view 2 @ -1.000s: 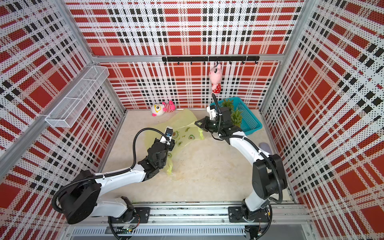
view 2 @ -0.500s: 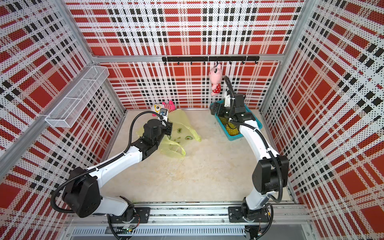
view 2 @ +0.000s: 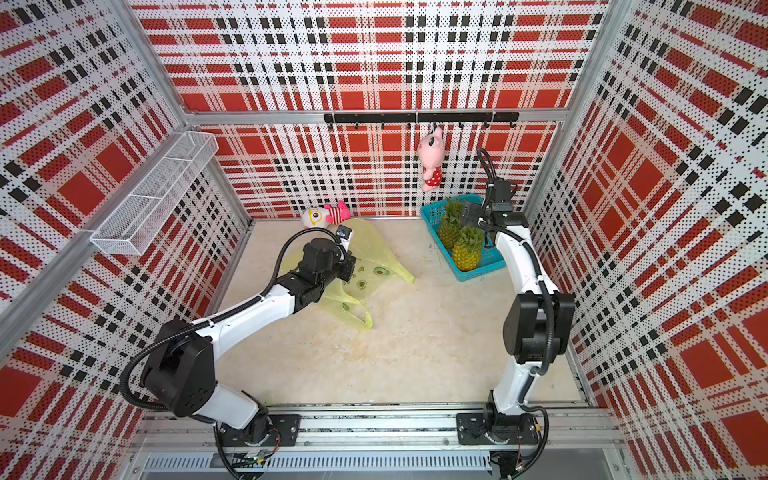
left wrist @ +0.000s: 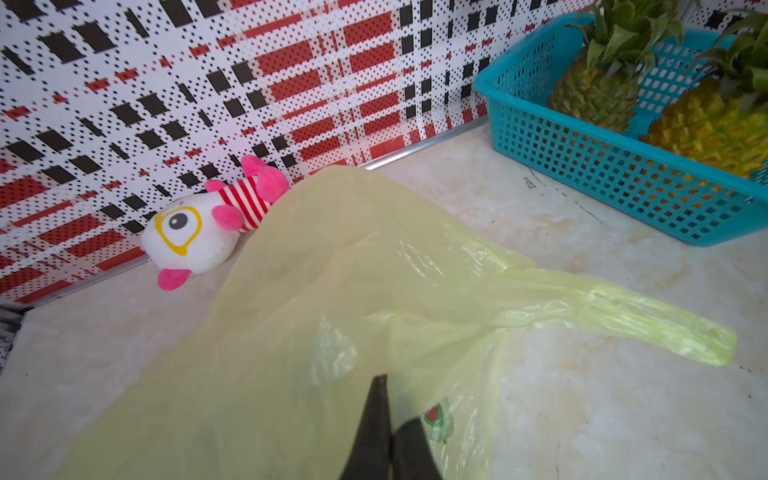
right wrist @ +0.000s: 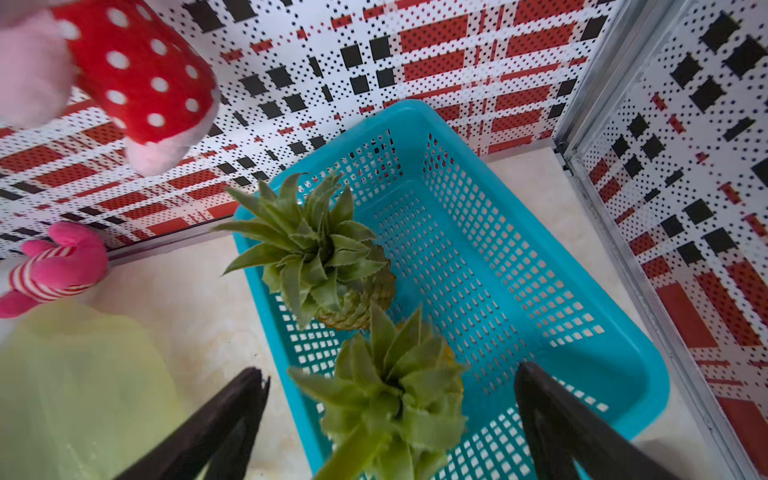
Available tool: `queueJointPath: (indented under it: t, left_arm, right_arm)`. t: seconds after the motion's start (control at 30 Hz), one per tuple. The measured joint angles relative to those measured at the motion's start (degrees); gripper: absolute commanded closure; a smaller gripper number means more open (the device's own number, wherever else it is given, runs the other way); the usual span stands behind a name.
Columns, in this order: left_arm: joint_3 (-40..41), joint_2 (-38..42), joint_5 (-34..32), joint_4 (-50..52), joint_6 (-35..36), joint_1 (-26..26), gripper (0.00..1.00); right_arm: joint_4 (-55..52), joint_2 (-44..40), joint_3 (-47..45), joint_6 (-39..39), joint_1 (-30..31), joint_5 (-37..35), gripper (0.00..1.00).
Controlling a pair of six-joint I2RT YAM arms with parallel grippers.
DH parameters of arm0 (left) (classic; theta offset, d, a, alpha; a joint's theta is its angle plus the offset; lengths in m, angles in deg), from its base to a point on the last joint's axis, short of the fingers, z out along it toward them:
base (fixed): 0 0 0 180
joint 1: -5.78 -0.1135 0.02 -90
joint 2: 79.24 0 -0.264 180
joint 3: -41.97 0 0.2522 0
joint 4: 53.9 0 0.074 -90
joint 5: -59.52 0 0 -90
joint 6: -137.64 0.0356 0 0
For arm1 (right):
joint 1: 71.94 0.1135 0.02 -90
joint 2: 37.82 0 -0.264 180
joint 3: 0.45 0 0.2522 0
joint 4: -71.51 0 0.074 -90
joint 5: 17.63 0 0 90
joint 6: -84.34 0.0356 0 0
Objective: Place the pineapple into a plastic bag & tie a knot
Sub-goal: Pick up the pineapple from the basket.
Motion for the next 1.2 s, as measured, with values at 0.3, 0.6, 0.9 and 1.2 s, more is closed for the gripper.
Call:
queueJointPath:
  t: [0.3,0.6,0.9,1.2]
  left_arm:
    - [0.0,-0.98,1.38,1.79,-0.22,0.13,1.0]
    - [-0.04,-1.33,1.6,1.97,-0.74,0.17,1.0]
    - [-1.42,-1.33,2.38,2.03,-2.73,0.17,1.0]
    - [-2.45,-1.36,4.26,2.25,-5.73,0.17,1.0]
  right_arm:
    - [-1.79,4.31,-1.16,-1.11,0.0,0.98,0.34]
    - [-0.66,2.34,-2.69,-1.9,0.13,2.1,1.0]
    - [-2.91,-6.86,-3.85,-1.62,0.15,1.75,1.0]
    - [3.15,-33.44,-19.32,0.5,2.99,8.55,1.0]
